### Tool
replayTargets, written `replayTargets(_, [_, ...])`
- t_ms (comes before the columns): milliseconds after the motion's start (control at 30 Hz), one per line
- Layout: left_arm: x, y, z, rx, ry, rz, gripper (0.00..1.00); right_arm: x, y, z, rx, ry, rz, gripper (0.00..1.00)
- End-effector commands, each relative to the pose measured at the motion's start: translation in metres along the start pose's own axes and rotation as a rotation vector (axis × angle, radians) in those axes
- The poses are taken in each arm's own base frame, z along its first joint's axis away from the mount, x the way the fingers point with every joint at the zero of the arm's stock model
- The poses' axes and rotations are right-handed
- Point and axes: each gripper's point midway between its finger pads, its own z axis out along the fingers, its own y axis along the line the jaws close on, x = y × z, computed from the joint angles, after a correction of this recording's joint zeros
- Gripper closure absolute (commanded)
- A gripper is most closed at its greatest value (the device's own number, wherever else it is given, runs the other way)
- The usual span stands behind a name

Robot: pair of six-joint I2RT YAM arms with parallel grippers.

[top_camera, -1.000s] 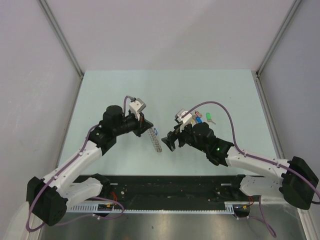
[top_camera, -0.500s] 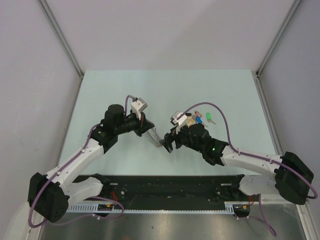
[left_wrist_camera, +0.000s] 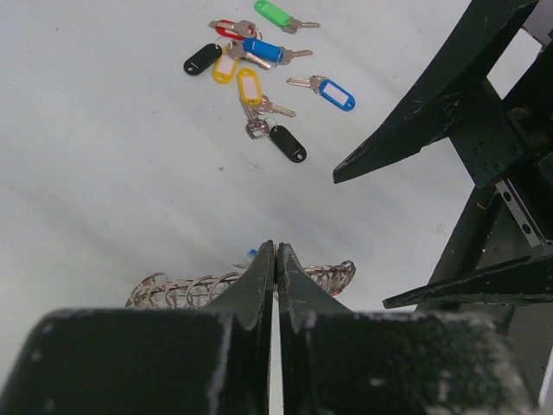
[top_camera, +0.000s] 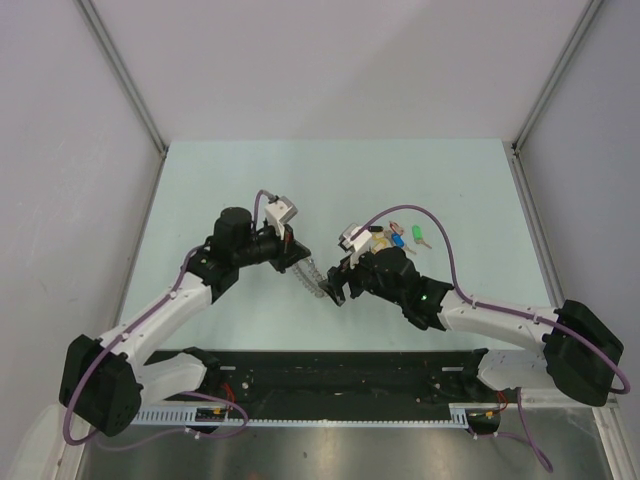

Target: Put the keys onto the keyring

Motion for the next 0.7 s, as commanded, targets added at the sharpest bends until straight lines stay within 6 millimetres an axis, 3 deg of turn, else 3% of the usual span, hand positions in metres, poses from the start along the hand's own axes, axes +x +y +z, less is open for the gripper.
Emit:
replayTargets(0, [-0.017, -0.001, 0.001, 0.030, -0.058, 0.017, 0.97, -0.008, 0.001, 0.003, 0.001, -0.032, -0.005, 0.17])
replayTargets(667, [-0.015, -0.005, 0.002, 0.057, -0.049, 0.002, 0.96, 0.003, 0.017, 0.012, -0.063, -0.007, 0.007, 0.32])
